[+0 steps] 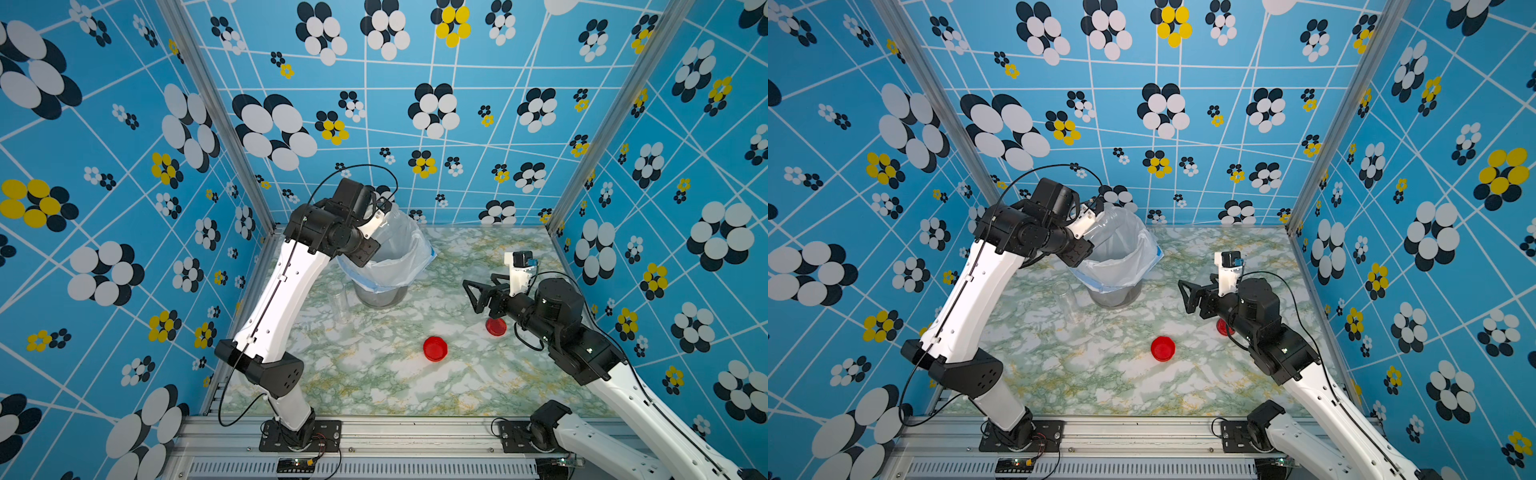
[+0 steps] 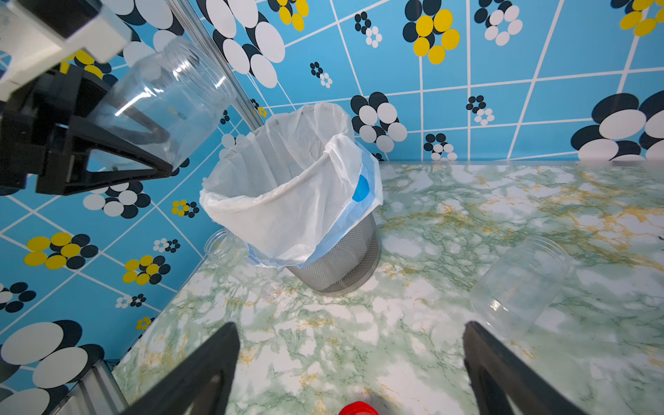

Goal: Empty moldy mung beans from jars
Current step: Pour the moldy mung beans from the jar into the trash bin, then place the jar at the center of the board.

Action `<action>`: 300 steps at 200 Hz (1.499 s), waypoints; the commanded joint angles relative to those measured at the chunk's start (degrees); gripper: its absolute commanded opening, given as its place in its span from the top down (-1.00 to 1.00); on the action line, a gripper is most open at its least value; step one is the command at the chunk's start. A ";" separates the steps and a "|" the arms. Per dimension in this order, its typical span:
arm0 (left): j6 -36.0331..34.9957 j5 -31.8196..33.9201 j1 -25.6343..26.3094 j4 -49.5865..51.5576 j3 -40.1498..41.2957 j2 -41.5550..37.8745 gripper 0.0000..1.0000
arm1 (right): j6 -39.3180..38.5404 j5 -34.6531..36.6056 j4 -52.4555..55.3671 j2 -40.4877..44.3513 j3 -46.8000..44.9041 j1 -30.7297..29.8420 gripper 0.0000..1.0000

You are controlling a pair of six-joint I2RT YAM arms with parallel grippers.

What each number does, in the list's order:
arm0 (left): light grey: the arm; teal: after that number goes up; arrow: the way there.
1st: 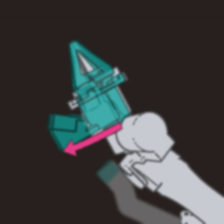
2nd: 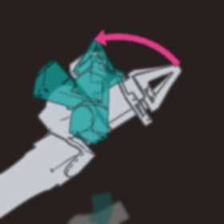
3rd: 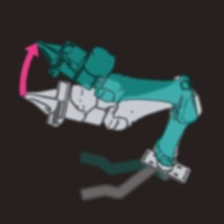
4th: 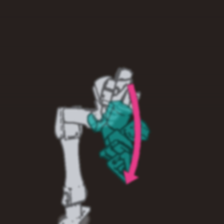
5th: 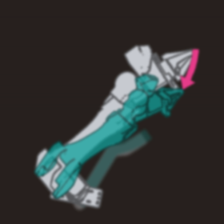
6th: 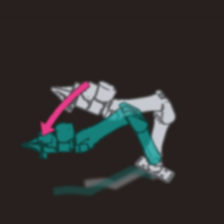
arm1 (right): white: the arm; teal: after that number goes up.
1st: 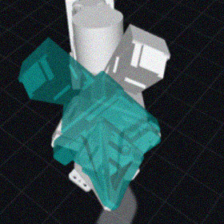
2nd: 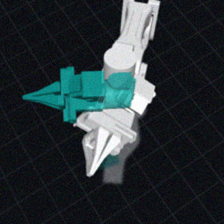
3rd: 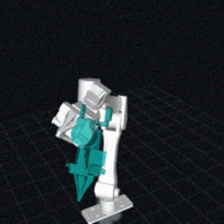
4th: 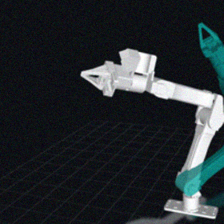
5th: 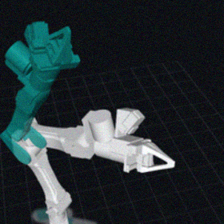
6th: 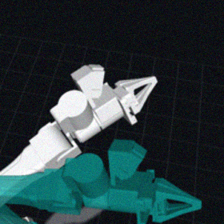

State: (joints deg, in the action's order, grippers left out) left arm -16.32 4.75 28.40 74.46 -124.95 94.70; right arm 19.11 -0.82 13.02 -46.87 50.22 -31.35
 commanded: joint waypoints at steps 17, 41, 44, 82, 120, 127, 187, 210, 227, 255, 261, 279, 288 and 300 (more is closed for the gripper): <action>14.54 -16.40 -3.79 -6.59 -2.04 -4.58 0.18 | -0.53 -0.42 -0.02 0.92 0.47 0.02 -0.98; 18.78 -21.90 -4.53 -5.52 -2.73 -4.04 0.18 | -0.66 -0.48 0.52 1.05 0.92 -0.01 -0.98; 18.97 -22.42 -4.64 -5.63 -2.49 -4.16 0.18 | -0.65 -0.50 0.60 1.03 0.93 0.00 -0.98; 23.85 -39.51 -7.17 -15.06 5.18 -8.66 0.18 | 0.10 -0.68 0.42 1.47 0.54 -0.02 -0.98; 26.26 -43.81 -7.83 -20.36 9.40 -11.66 0.17 | 0.30 -0.79 0.34 1.40 0.59 -0.02 -0.98; 25.76 -43.57 -7.80 -19.41 9.32 -11.64 0.17 | 0.28 -0.77 0.33 1.44 0.66 -0.02 -0.98; 11.69 -24.41 7.19 -29.22 27.27 -19.17 0.20 | -1.54 -2.39 -0.97 7.11 0.63 -0.02 -0.98; 8.83 -18.78 13.96 -45.04 42.41 -24.21 0.21 | 1.59 -8.75 -6.73 11.52 -0.47 0.03 -0.98; 9.40 -15.94 17.58 -54.65 50.18 -25.65 0.23 | 7.21 -13.18 -11.31 11.81 -0.71 -0.02 -0.98; 8.31 -11.18 22.14 -65.12 56.27 -25.36 0.22 | 16.12 -15.86 -17.63 10.15 -2.88 -0.02 -0.98; 8.32 -11.38 22.68 -66.72 56.68 -25.05 0.22 | 16.18 -15.95 -16.33 9.48 -2.48 0.01 -0.98; 8.82 -12.35 23.85 -71.15 57.74 -24.43 0.23 | 16.76 -16.53 -15.07 8.04 -2.52 -0.02 -0.98; 8.80 -12.32 24.54 -73.20 57.95 -24.15 0.23 | 17.76 -16.31 -15.76 7.68 -3.21 0.06 -0.98; 8.92 -12.55 25.42 -74.74 57.74 -23.56 0.22 | 18.90 -16.03 -17.03 7.28 -4.22 -0.10 -0.98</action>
State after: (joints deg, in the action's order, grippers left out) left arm -6.74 -8.93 52.38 10.79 -67.22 70.46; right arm 33.69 -15.25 -0.82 -39.22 47.68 -31.35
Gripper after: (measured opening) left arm 0.604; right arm 0.991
